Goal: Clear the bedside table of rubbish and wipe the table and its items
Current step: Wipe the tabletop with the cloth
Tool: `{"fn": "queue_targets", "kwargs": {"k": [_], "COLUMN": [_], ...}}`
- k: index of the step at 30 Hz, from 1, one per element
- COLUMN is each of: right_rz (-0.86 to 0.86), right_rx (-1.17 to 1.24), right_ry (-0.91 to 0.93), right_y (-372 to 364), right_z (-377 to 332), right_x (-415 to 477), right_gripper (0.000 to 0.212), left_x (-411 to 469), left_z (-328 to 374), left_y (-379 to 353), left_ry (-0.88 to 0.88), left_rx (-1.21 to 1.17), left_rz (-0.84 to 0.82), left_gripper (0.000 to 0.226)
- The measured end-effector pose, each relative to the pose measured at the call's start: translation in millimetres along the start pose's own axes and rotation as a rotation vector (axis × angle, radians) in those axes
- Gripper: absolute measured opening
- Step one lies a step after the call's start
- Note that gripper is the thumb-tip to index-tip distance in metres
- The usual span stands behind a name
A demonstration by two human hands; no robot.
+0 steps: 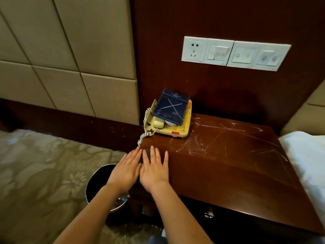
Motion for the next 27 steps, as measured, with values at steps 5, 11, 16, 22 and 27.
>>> {"fn": "queue_targets", "kwargs": {"k": [5,11,16,22,27], "right_rz": [-0.005,-0.022,-0.011,0.078,0.109], "right_rx": [0.009,0.058,0.081,0.100,0.106], "right_ry": [0.048,0.043,-0.045,-0.275,-0.468], "right_y": [0,-2,0,0,0], "right_z": [-13,22,107,266,382], "right_x": [3,-20,-47,-88,-127], "right_gripper": [0.055,0.053,0.054,0.090,0.092], "left_x": [-5,-6,18,73,106], "left_z": [-15,22,105,264,378], "left_y": [-1,-10,-23,-44,-73], "left_ry": [0.024,0.040,-0.095,-0.316,-0.437], "left_rx": [-0.004,0.047,0.149,0.097,0.090], "left_rz": [-0.001,-0.015,-0.022,-0.026,-0.091], "left_gripper": [0.089,0.072,0.056,0.063,0.057]}}
Point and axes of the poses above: each hand's wrist, its own x-axis towards the middle knuckle, its own y-axis out of the back of the hand, z = x × y, the point moved 7 cm from there along x, towards the middle knuckle, and after that the axes turned 15 degrees about -y, right-handed, at the moved point
